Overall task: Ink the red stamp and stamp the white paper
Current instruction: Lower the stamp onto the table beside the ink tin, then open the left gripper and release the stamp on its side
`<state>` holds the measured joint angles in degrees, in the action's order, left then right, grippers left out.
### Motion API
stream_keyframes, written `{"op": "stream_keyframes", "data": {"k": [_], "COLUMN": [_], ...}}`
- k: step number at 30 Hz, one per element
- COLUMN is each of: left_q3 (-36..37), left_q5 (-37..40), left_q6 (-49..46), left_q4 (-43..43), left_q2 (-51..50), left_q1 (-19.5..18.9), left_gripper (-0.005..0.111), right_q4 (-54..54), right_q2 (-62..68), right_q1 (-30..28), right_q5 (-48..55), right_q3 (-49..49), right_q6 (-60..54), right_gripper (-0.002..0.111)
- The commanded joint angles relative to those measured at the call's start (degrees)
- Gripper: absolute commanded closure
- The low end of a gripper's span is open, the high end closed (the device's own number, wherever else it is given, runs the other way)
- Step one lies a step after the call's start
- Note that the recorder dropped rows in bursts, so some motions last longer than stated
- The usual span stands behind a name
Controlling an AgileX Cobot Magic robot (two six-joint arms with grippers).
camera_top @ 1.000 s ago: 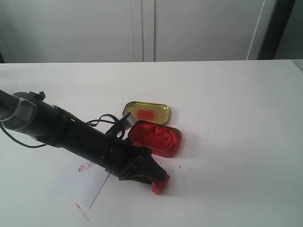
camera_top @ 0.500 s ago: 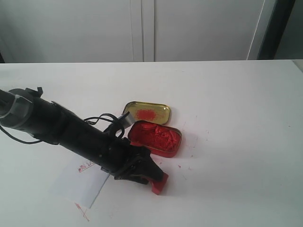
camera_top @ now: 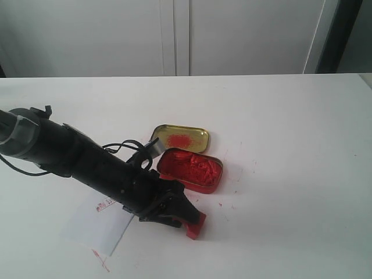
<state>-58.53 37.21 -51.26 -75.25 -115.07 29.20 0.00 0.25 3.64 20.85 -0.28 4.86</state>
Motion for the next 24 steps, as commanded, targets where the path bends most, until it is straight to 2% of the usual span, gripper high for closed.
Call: {"op": "stream_keyframes", "data": {"k": [1, 13, 17, 20, 24], "left_q3": [0.4, 0.4, 0.4, 0.4, 0.4], "left_q5": [-1.6, -2.4, -6.9, -7.2, -7.2], "left_q6": [0.3, 0.5, 5.8, 9.9, 11.4], "left_q4": [2.9, 4.0, 11.0, 17.5, 19.3], "left_q2": [-0.2, 1.5, 4.5, 5.3, 5.3], "left_q1": [-0.1, -0.1, -0.1, -0.1, -0.1], "left_gripper": [0.048, 0.048, 0.048, 0.048, 0.048], "right_q4": [-0.5, -0.5, -0.5, -0.5, -0.5], "right_q2": [-0.3, -0.3, -0.3, -0.3, -0.3], "right_q1": [-0.3, -0.3, -0.3, -0.3, -0.3], "right_q5": [-0.8, -0.8, -0.8, -0.8, -0.8], "right_q3": [0.3, 0.3, 0.3, 0.3, 0.3], "right_q6": [0.2, 0.2, 0.2, 0.2, 0.2], "right_gripper": [0.108, 0.108, 0.108, 0.108, 0.108]}}
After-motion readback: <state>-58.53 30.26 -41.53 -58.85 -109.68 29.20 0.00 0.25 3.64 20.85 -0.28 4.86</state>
